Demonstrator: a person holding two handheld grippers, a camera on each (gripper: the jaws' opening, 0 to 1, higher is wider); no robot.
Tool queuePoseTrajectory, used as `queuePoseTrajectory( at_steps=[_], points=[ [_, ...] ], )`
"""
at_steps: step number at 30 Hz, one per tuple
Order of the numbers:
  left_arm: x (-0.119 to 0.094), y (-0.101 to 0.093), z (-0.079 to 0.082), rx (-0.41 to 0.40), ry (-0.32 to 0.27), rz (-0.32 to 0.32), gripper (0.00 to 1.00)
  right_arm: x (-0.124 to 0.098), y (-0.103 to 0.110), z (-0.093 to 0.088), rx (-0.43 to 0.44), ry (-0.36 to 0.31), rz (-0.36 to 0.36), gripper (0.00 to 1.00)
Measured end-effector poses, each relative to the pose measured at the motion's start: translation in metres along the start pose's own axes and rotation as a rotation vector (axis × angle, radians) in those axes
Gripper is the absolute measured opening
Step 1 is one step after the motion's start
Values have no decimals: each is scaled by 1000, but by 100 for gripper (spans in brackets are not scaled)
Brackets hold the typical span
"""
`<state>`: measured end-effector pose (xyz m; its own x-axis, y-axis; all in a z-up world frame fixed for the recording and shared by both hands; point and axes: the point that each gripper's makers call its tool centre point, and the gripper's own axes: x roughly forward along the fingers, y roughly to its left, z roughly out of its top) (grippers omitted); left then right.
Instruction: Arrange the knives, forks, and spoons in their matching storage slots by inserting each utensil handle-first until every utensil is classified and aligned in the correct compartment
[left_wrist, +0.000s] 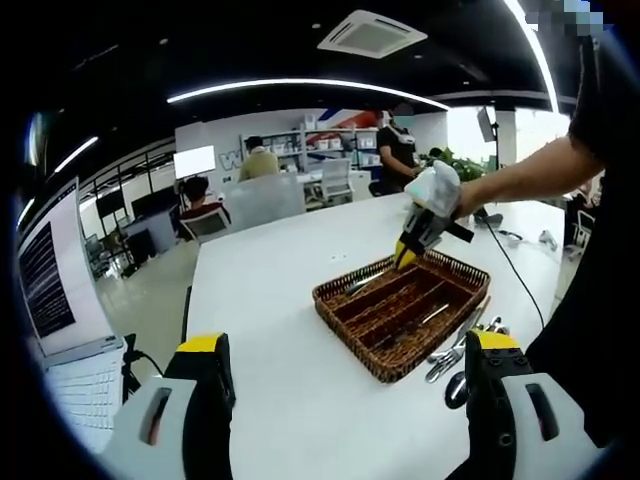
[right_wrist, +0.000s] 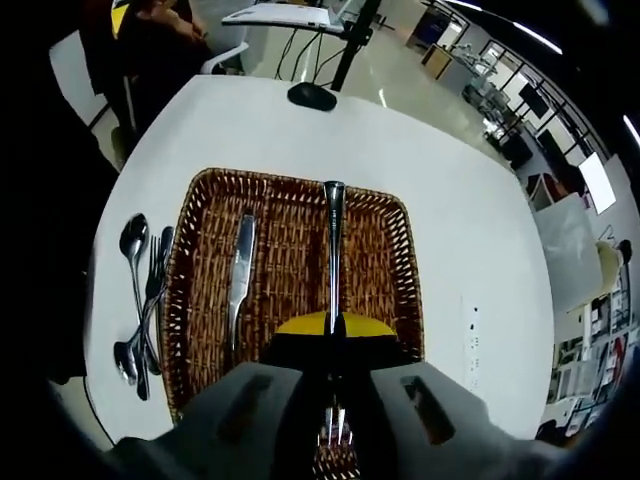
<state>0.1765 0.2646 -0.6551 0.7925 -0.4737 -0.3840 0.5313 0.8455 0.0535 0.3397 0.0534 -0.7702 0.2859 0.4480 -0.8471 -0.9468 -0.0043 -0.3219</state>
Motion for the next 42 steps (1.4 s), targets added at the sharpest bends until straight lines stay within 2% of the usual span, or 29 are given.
queuePoseTrajectory(
  at_steps=[2,6,19,37,42],
  points=[
    [2,-6,-1,6,10,-26,99,4,0,0,2,-4,2,0],
    [6,-8,2,17,15,-31,99,12,3,-2,3,-5,9,0],
    [12,-4,5,20,27,-24,99,37,10,-17,18,3,35,0],
    [10,-2,2,14,47,-4,99,67,16,-37,43,55,28,0],
    [10,-2,1,15,54,-3,99,73,18,-37,43,55,17,0]
  ],
)
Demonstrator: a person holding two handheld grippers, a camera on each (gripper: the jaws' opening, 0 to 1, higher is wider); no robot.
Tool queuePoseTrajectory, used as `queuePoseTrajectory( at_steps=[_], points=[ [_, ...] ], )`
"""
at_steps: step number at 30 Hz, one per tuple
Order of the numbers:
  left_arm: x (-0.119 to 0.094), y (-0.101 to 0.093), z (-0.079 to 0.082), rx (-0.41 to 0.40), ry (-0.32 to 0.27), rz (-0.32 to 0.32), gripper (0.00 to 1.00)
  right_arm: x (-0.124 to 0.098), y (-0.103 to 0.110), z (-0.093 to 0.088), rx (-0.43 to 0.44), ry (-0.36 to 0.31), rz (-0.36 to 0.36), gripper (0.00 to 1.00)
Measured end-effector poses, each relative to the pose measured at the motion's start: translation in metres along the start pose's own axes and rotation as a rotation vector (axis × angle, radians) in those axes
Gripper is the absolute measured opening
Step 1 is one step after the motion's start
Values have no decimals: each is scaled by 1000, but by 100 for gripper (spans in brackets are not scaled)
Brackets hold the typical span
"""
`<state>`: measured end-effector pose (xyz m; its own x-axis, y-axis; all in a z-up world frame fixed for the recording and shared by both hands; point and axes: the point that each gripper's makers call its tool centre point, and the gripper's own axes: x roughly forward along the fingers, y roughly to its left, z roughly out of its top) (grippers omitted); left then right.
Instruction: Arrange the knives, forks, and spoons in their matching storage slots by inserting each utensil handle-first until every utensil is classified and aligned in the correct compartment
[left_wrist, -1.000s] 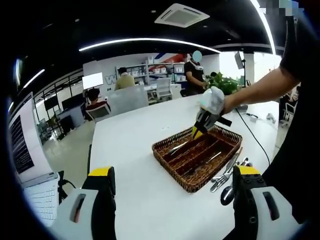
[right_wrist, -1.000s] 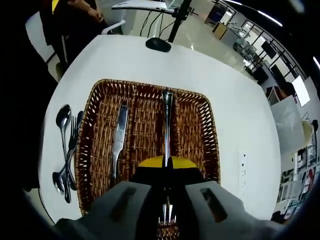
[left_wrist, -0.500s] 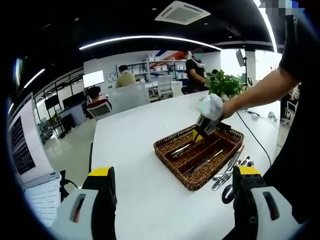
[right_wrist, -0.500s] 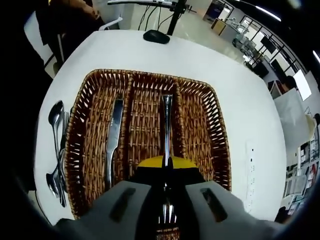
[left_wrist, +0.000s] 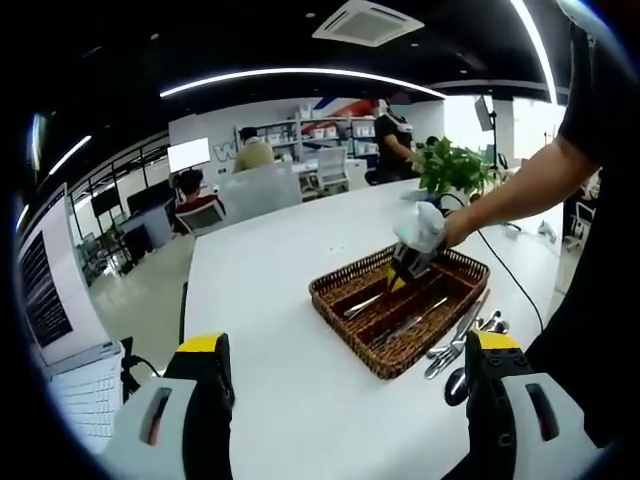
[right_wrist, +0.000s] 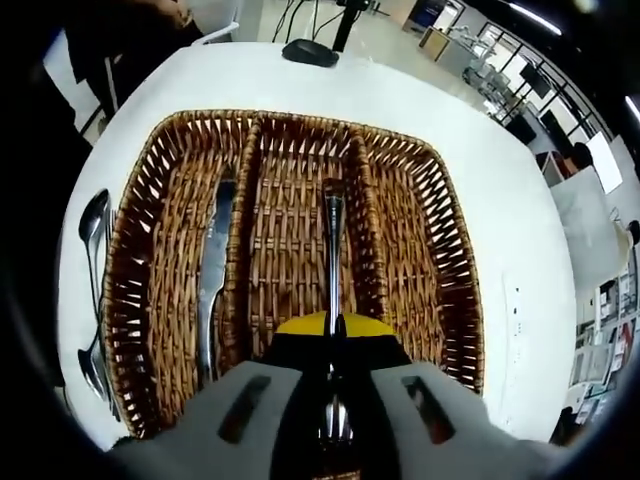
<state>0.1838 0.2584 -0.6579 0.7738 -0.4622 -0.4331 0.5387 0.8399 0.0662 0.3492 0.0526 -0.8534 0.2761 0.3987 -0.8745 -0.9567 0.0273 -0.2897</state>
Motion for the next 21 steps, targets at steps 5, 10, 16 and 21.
queuePoseTrajectory(
  at_steps=[5,10,16,21],
  points=[
    [0,2,2,1,0,4,99,1,-2,0,-18,5,-11,0],
    [2,1,3,4,3,1,99,4,-3,-2,-41,13,-21,1],
    [2,2,5,5,5,3,99,10,0,-8,-35,23,-16,1],
    [4,2,4,1,12,6,99,11,-1,-8,-23,-2,-12,1]
  ],
)
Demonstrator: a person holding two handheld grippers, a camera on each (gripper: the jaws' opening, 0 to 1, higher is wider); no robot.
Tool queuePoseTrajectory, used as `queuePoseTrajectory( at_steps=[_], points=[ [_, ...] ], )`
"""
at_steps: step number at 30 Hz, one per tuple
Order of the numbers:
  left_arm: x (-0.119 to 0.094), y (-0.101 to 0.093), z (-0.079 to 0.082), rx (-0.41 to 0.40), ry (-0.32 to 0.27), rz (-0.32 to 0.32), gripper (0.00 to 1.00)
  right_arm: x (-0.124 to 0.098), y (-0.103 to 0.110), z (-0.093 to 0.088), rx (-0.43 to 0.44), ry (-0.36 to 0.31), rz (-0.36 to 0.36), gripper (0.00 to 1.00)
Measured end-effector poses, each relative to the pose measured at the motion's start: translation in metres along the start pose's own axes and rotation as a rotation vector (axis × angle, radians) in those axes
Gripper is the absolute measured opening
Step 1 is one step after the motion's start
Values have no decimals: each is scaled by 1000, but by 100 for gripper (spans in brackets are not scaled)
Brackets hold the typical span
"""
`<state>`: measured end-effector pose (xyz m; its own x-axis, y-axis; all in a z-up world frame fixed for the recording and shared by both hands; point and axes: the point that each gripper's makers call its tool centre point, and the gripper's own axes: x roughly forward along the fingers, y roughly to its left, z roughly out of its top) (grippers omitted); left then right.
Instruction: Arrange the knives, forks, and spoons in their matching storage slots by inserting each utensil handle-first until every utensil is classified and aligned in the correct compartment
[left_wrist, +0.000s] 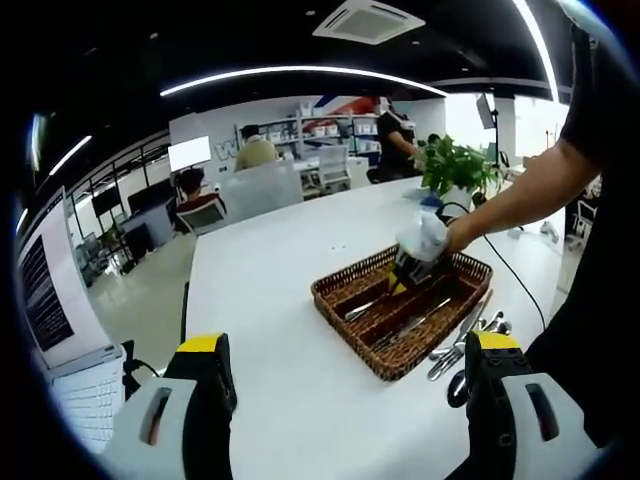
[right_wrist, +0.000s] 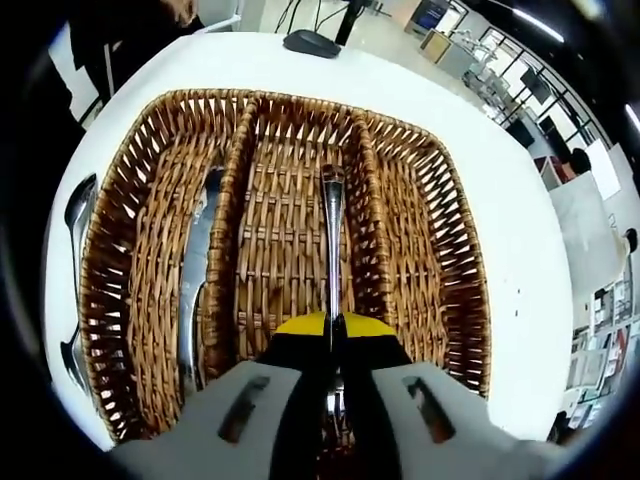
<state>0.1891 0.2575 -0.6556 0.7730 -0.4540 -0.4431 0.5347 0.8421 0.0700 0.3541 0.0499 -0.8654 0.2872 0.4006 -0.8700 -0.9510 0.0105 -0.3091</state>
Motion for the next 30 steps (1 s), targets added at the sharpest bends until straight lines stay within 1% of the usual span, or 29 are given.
queuePoseTrajectory(
  at_steps=[5,7,14,17,20,23,24,25,27,30],
  points=[
    [3,0,1,3,1,0,99,1,0,-1,9,-19,-1,1],
    [5,0,2,4,2,-1,99,1,0,-2,26,-32,3,1],
    [10,0,5,4,-2,-9,99,1,-1,-1,24,-40,5,2],
    [12,-1,6,6,-3,-14,99,0,-2,1,67,-54,7,3],
    [14,-2,8,6,-9,-18,99,-1,-1,1,64,-52,11,3],
    [14,-2,9,6,-13,-18,99,-5,0,2,92,-55,13,9],
    [14,-2,9,6,-13,-17,99,-7,2,4,120,-66,25,12],
    [14,-1,9,5,-14,-17,99,-10,2,6,112,-71,23,14],
    [14,0,10,9,-18,-11,99,-14,0,7,100,-75,7,14],
    [15,0,11,5,-24,-11,99,-24,-6,15,147,-113,6,16]
  ],
)
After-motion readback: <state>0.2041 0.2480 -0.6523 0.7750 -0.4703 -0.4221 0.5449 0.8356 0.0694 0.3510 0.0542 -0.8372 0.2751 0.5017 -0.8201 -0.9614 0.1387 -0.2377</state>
